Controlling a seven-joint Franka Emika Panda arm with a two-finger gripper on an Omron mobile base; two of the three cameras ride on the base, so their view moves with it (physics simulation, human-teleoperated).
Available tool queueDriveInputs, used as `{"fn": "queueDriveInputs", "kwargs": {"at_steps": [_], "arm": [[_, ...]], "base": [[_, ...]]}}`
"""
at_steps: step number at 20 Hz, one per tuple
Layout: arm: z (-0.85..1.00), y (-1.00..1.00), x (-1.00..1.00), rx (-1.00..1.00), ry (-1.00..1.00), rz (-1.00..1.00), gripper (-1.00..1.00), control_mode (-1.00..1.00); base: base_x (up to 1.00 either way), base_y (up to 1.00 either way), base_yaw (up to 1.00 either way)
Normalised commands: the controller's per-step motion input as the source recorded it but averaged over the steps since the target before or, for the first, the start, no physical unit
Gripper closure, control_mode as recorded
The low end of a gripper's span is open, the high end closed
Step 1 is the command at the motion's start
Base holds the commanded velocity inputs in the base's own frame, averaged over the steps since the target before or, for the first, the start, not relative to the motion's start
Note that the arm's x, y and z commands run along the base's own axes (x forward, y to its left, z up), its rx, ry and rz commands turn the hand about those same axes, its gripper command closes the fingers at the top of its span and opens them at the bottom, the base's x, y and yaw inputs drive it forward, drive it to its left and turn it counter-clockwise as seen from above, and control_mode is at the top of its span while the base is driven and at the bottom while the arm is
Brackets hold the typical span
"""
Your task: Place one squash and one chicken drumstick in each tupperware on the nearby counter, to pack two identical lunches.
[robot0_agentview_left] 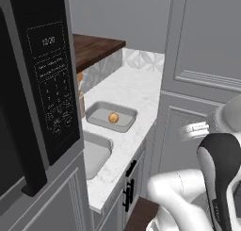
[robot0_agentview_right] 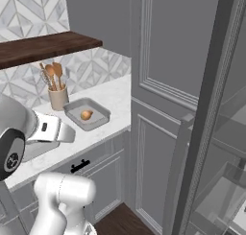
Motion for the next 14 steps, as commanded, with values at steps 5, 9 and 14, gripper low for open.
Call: {"fn": "queueDriveInputs", "kwargs": {"at_steps": [5,9,14], "arm": [[0.0,0.0,0.0,0.0,0.0,0.0,-1.0,1.0],[0.0,0.0,0.0,0.0,0.0,0.0,-1.0,1.0],[0.0,0.0,0.0,0.0,0.0,0.0,-1.0,1.0]], "base": [[-1.0,0.0,0.0],[-1.0,-0.14,-0.01],[-0.75,-0.85,-0.25]]}}
